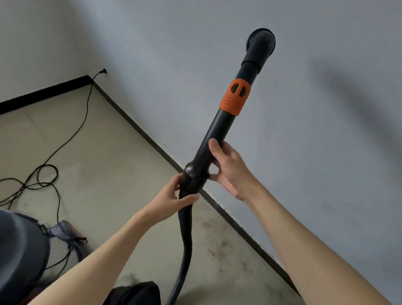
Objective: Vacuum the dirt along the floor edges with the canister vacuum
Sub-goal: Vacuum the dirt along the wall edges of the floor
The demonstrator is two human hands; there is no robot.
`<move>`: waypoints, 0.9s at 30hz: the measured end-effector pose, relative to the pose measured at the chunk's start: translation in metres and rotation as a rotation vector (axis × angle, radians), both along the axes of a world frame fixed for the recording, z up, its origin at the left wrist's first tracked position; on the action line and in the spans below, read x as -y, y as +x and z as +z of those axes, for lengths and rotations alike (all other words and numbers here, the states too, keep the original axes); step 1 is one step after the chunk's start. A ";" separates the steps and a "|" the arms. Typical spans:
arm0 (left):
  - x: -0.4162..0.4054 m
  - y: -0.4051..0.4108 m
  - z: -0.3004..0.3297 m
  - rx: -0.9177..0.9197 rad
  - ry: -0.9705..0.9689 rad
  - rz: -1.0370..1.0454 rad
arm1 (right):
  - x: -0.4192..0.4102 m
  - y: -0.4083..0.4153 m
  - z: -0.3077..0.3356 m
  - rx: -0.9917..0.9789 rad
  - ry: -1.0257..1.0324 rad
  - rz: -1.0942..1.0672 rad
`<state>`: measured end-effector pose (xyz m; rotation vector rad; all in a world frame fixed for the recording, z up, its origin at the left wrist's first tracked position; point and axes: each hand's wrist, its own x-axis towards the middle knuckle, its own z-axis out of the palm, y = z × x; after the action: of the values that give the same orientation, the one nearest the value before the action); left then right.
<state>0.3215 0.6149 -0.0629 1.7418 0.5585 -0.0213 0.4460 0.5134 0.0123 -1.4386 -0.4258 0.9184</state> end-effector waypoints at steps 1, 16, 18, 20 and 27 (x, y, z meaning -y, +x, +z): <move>0.014 0.000 0.002 0.015 0.018 0.023 | 0.014 0.000 0.004 -0.006 0.019 -0.009; 0.042 -0.047 0.017 0.085 0.115 0.099 | 0.050 -0.024 0.004 -0.173 0.127 -0.115; 0.033 -0.061 0.017 0.054 0.165 0.126 | 0.039 -0.034 -0.002 -0.253 0.121 -0.125; 0.022 -0.077 0.014 0.005 0.218 0.147 | 0.025 -0.044 -0.013 -0.313 0.105 -0.122; -0.003 -0.129 -0.040 -0.201 0.350 0.162 | -0.023 -0.083 -0.081 -0.455 -0.037 -0.094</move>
<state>0.1924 0.6183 -0.1028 2.0408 0.8916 0.0168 0.3635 0.5364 -0.0686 -1.2241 -0.0027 1.1433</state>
